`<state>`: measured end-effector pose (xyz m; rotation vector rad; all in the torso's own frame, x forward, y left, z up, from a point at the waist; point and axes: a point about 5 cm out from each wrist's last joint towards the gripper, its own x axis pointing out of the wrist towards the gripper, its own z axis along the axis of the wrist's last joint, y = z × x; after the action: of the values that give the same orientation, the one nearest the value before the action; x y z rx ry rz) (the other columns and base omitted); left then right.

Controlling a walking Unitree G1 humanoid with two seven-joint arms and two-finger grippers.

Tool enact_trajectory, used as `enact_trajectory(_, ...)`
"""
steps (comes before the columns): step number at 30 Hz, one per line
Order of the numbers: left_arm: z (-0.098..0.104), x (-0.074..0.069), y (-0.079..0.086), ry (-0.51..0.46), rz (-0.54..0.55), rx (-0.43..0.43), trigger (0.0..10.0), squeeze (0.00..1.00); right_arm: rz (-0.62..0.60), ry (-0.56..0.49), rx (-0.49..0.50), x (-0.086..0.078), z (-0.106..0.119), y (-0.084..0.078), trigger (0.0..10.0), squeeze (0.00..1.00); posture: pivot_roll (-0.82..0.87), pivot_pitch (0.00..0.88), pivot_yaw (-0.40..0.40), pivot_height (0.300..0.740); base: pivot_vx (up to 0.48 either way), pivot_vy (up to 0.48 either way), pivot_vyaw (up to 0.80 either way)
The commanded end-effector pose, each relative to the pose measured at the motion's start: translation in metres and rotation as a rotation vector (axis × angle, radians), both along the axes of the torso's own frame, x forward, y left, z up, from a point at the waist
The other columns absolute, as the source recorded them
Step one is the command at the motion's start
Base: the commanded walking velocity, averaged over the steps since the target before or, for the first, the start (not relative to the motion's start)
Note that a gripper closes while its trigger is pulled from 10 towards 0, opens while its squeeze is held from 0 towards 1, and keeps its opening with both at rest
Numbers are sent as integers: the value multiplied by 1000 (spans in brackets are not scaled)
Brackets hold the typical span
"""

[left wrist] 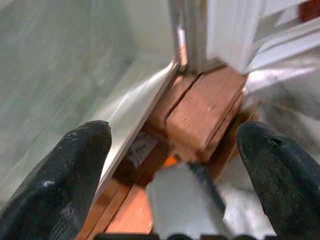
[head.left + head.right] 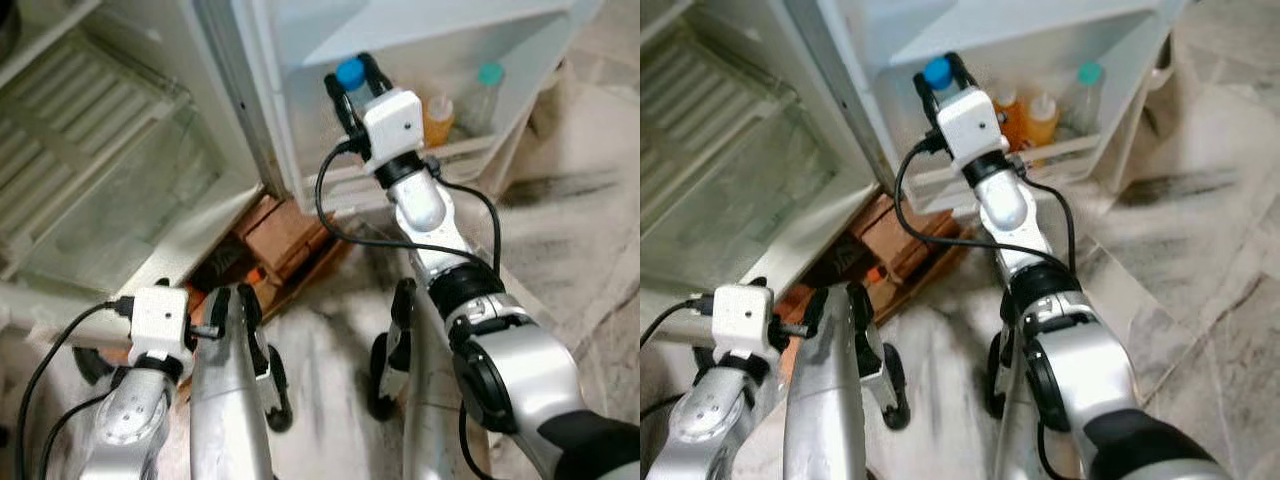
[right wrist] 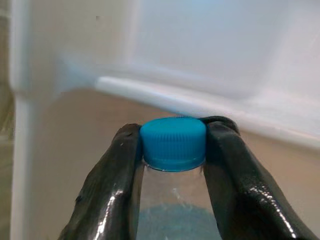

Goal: Restocking fridge

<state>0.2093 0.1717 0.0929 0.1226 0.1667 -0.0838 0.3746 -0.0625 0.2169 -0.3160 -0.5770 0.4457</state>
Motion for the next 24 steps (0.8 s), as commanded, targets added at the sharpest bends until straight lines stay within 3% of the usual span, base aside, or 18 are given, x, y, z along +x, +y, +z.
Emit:
enact_trajectory(1, -8, -5, 3, 33, 18, 11, 10000, 0, -38, 336, -72, -2, -66, -9, 10000, 0, 268, 289, 74, 519, 0, 0, 0)
enact_trajectory(3, -8, -5, 4, 31, 20, 13, 10000, 0, -33, 380, -97, -3, -74, -9, 10000, 0, 271, 287, 74, 519, 0, 0, 0)
enact_trajectory(5, -8, -5, 8, 29, 27, 20, 10000, 0, -33, 408, -60, -3, -77, -12, 10000, 0, 274, 285, 77, 519, 0, 0, 0)
enact_trajectory(13, -7, -8, 13, 22, 37, 31, 10000, 0, -18, 446, -62, -4, -79, -14, 10000, 0, 284, 301, 88, 519, 0, 0, 0)
enact_trajectory(20, -5, -13, 16, 21, 41, 38, 10000, 0, 1, 270, -49, -17, -61, -22, 10000, 0, 287, 313, 93, 519, 0, 0, 0)
enact_trajectory(24, -4, -11, 17, 15, 47, 37, 10000, 0, 16, 306, -15, -32, -68, -33, 10000, 0, 266, 312, 90, 519, 0, 0, 0)
